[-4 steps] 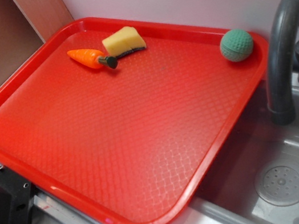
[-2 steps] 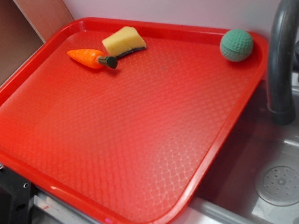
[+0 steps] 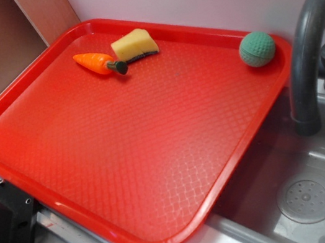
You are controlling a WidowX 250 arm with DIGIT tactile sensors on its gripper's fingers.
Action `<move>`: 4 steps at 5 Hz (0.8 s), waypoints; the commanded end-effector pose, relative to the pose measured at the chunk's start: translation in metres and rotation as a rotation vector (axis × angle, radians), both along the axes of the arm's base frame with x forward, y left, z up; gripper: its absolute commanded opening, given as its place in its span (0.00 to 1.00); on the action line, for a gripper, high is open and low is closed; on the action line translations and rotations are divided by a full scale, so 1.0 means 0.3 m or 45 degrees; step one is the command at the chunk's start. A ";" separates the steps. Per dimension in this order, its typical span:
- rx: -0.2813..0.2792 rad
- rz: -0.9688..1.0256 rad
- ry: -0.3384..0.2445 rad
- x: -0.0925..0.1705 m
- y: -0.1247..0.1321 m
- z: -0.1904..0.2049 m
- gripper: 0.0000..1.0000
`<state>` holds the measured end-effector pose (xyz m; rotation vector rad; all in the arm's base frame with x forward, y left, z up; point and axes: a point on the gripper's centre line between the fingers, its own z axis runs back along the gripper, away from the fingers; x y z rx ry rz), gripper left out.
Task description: Grab the carrot.
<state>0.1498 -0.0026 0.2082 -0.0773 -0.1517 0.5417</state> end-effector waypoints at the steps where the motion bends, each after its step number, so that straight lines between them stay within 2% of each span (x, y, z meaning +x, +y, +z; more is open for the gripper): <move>1: 0.036 0.637 -0.118 0.152 0.075 -0.106 1.00; 2: -0.012 0.958 -0.092 0.201 0.131 -0.178 1.00; 3: 0.006 1.129 -0.012 0.255 0.179 -0.240 1.00; 4: 0.084 1.261 0.020 0.329 0.274 -0.321 1.00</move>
